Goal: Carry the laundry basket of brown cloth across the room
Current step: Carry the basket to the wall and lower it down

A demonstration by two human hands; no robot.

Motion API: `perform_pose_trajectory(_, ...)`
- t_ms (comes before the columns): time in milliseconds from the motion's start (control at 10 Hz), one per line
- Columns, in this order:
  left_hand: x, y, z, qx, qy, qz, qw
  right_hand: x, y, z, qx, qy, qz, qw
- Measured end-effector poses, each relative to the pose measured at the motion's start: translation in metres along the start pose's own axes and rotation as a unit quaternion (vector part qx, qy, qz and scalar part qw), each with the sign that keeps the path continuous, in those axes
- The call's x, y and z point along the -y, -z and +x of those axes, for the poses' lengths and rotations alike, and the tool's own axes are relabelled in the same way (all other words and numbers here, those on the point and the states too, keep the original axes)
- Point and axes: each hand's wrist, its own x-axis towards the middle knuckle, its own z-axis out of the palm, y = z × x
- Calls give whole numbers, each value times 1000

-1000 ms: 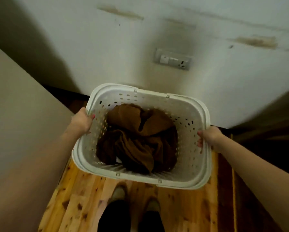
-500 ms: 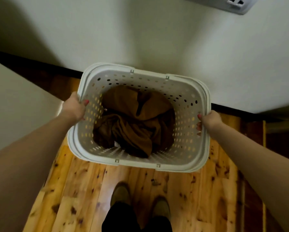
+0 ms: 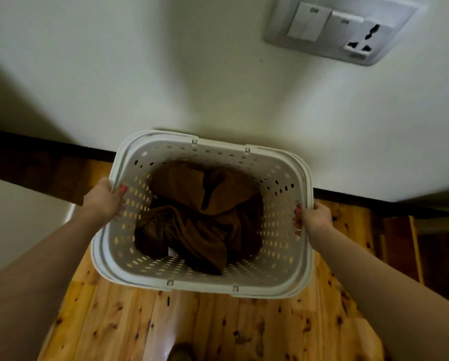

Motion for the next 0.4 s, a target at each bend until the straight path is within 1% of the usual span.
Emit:
perform_pose_trajectory(100,-5,-1,2,-13,-6,15,1000,6,1,5,20,-4,16,1000)
perform_pose_trajectory(200,-15,1,-9,-15,6,50,999,11,5,5,58,-8,2,998)
perform_pose_trajectory(300,-28,6,-22,-10,23,174,984,17,10,3,76,8,-68,995)
perform_pose_trajectory(400,-44,11,-43,-8,36,231,972,26,13,-4,32,84,-226,970)
